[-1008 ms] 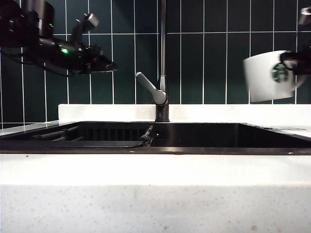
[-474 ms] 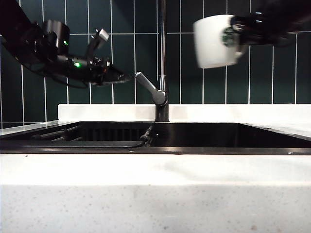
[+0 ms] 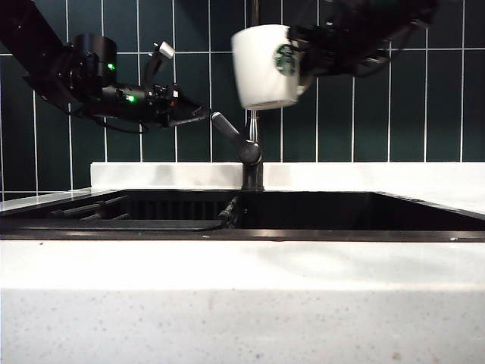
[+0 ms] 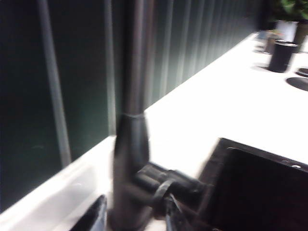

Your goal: Pick up the mug next to the sink, go to the faucet to get some water, pour the water into the sink, and finally put the mug back to its place.

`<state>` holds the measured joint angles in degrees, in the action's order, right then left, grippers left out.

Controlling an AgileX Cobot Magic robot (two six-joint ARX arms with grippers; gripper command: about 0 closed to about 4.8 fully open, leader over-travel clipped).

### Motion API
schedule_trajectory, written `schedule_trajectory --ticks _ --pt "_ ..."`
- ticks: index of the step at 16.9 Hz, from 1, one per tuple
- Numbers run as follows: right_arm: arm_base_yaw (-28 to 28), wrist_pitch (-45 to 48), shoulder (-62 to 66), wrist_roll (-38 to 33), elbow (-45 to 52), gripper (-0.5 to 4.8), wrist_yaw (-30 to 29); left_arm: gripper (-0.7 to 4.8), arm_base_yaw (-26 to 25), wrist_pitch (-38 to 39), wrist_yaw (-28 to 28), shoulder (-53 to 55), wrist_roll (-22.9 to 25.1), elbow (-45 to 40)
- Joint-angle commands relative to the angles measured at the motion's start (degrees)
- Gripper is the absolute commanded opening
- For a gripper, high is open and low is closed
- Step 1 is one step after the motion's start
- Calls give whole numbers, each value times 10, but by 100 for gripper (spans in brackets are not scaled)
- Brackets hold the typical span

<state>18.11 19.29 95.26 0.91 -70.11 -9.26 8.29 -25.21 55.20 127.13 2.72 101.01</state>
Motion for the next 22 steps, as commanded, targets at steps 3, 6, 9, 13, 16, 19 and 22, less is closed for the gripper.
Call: schedule_trajectory --ticks 3,6,9,13,16,19,22 --pt "5 28 5 -40 -47 40 1 154 14 -6 29 17 -2 6" --pt "5 20 6 -42 -65 40 -21 154 17 -11 29 21 -2 6" --pt "5 19 6 -43 -73 40 -28 154 19 -40 31 21 -3 6" --pt "5 -2 6 -43 -73 40 -51 154 21 -92 114 21 -72 6" --pt "5 -2 6 -43 -73 40 -51 154 20 -91 156 21 -94 6" --pt "5 -2 6 -43 -73 40 -51 153 20 -92 170 21 -101 6" --pt "5 -9 6 -43 -73 40 -51 156 20 -129 156 21 -88 7"
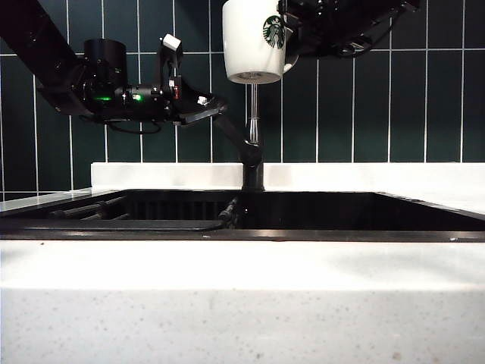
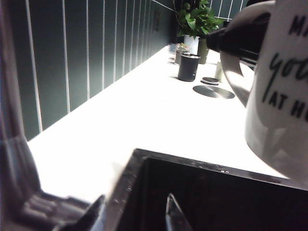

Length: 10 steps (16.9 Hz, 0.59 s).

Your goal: Pick up the mug next to the sink, go to the faucet to get some water, pour the water into the sink, and finally put the mug back to its place.

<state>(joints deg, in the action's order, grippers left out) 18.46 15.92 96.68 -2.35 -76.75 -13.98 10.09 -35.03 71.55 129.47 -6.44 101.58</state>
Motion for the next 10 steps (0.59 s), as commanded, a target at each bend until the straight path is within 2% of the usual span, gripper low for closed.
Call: schedule_trajectory --ticks 1,3,5,6,7,10 --pt "1 19 -8 -9 -6 40 -3 158 2 -43 -8 -3 0 1" --pt "1 14 -8 -6 -6 40 -3 191 2 -45 -22 -3 3 3" --pt "1 14 -8 -4 -6 40 -3 191 2 -42 -91 -3 33 3" --pt "1 12 -8 -4 -6 40 -3 191 2 -42 -104 -3 47 3" --pt "1 11 -8 -4 -6 40 -3 191 3 -25 -131 -3 72 3" --pt "1 10 -8 -4 -6 40 -3 190 3 54 -137 -3 128 3"
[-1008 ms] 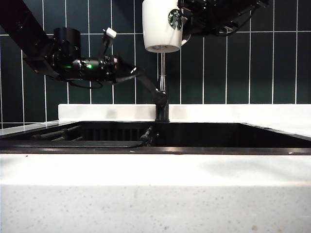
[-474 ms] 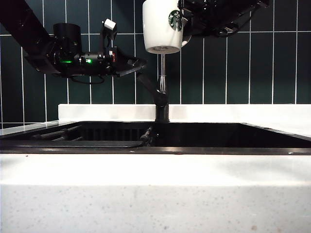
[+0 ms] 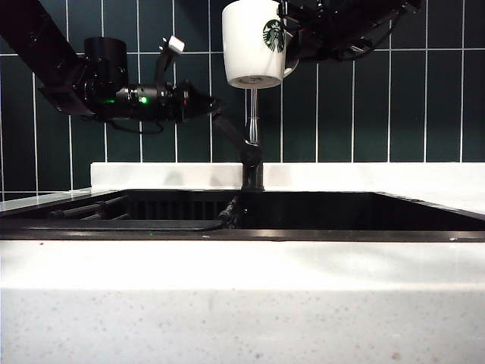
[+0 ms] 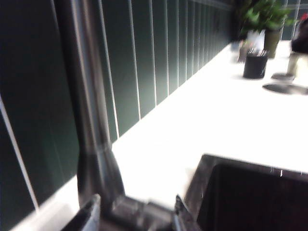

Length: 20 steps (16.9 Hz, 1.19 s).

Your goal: Pick up the mug next to the sink, go to the faucet to get some water, pour the water into the sink, and finally put the mug back to its place.

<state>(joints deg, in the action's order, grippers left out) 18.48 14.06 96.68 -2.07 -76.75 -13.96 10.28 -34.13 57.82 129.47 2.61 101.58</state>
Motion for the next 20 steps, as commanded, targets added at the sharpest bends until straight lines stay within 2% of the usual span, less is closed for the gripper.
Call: schedule_trajectory --ticks 1,3,7,11,18,20 --pt "1 29 -8 -7 -6 40 -3 190 1 68 1 -2 47 3" --pt "1 29 -8 -7 -6 40 -3 188 1 71 10 -2 47 3" --pt "1 44 -8 -7 -6 40 -3 184 2 86 81 -2 42 3" --pt "1 42 -8 -7 -6 40 -3 182 2 107 120 -2 42 3" --pt "1 31 -8 -7 -6 40 -12 183 2 109 11 -2 71 3" --pt "1 29 -8 -7 -6 40 -12 183 2 109 10 -2 71 3"
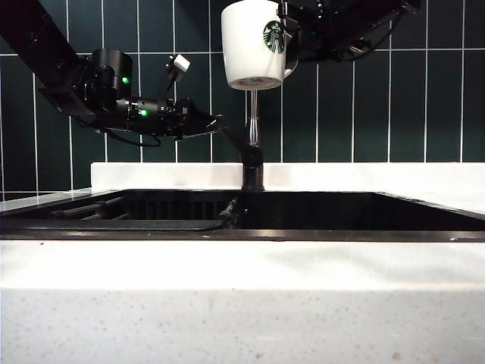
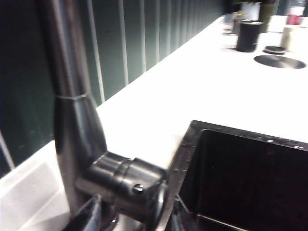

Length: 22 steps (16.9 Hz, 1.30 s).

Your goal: Pick up the mug next to the sink, go to the faucet to get some water, pour the water into the sink, and finally put the mug back to its place.

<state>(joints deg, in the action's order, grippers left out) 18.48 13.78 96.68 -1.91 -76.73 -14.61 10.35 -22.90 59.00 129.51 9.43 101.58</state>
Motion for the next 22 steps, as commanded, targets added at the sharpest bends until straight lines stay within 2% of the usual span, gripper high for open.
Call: schedule_trajectory --ticks 1,16,17,19,20,22 --pt "1 31 -8 -9 -7 40 -6 183 1 -3 -4 -3 5 3" --pt "1 31 -8 -9 -7 39 -6 183 1 -4 -14 -3 7 3" --pt "1 31 -8 -9 -7 39 -6 182 1 -7 -52 -3 7 3" --pt "1 31 -8 -9 -7 39 -6 137 1 -17 -153 -3 7 3" --pt "1 31 -8 -8 -7 39 -6 122 1 -21 -179 -3 6 4" --pt "1 31 -8 11 -7 20 -5 120 1 -35 -156 -5 -27 4"
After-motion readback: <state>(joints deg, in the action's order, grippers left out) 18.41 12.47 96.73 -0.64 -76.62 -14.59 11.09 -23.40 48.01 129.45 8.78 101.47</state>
